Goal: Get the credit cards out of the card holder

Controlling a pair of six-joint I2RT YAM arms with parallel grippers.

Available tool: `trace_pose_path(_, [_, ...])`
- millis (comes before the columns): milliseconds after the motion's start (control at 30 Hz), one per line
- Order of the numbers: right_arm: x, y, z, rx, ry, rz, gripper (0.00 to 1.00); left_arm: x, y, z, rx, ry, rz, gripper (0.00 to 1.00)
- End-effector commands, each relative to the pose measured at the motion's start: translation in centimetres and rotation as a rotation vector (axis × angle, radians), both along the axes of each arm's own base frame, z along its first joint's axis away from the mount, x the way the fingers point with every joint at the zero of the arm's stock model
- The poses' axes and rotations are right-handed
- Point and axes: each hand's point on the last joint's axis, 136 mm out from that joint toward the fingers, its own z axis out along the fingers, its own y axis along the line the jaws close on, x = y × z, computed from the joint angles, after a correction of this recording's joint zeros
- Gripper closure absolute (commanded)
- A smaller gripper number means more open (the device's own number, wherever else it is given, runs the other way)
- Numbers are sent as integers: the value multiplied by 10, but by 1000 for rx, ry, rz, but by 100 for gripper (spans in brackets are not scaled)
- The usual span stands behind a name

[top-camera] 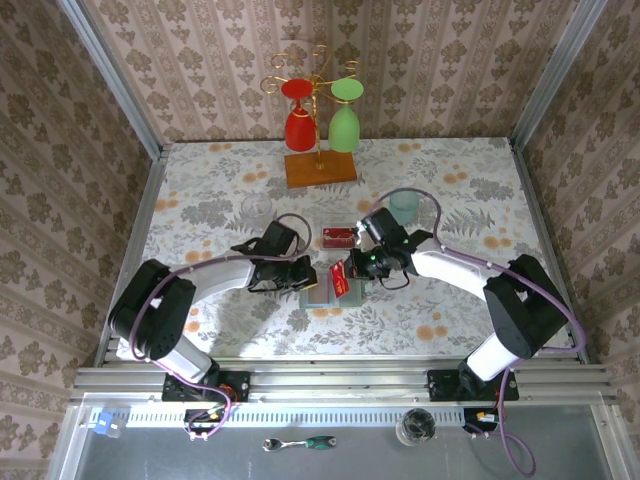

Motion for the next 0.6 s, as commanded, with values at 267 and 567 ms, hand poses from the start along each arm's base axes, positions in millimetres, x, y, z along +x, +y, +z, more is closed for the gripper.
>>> trace_pose_path(267, [0, -27, 17, -343, -275, 670, 100, 7, 13, 23, -23, -86, 47, 92])
trace_pose_path(567, [35, -30, 33, -492, -419, 1036, 100, 5, 20, 25, -3, -98, 52, 92])
